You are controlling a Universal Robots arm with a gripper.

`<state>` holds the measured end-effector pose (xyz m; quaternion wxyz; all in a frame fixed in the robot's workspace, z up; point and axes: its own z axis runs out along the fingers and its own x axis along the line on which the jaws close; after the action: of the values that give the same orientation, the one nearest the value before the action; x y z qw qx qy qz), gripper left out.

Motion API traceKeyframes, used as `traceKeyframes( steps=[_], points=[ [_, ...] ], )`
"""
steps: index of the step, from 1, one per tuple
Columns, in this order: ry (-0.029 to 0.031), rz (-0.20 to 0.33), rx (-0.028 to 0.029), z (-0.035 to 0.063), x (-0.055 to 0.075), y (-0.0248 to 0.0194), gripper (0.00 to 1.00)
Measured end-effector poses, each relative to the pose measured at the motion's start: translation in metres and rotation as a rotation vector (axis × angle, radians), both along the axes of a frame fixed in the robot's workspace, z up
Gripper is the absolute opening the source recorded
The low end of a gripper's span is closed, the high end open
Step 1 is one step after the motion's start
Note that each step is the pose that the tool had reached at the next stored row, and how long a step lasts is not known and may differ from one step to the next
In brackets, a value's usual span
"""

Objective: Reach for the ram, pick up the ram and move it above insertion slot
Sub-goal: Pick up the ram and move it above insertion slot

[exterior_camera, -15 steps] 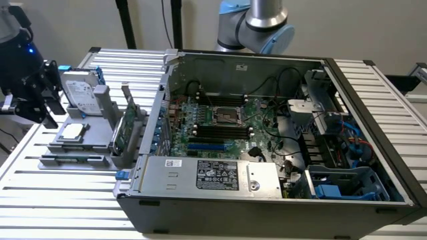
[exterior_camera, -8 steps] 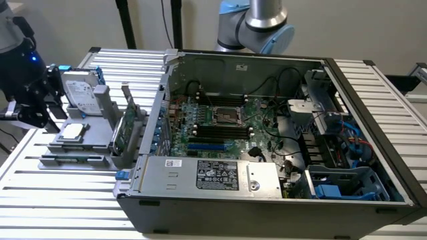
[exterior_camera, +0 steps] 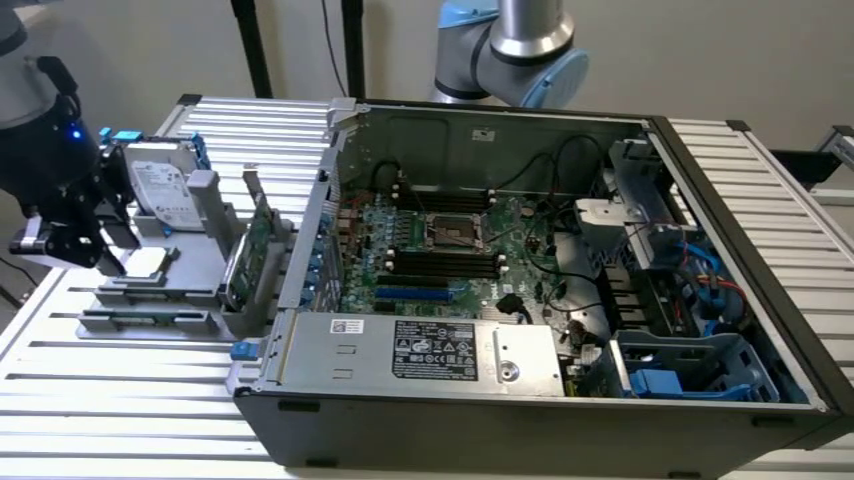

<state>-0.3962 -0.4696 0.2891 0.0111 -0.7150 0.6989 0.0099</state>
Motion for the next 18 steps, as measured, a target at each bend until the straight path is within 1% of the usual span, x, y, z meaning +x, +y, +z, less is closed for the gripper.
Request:
traceKeyframes(
  steps=[18],
  points=[
    [0.0001,0.002,-0.0001,-0.0327,0.0,-0.0034,0.42]
  ],
)
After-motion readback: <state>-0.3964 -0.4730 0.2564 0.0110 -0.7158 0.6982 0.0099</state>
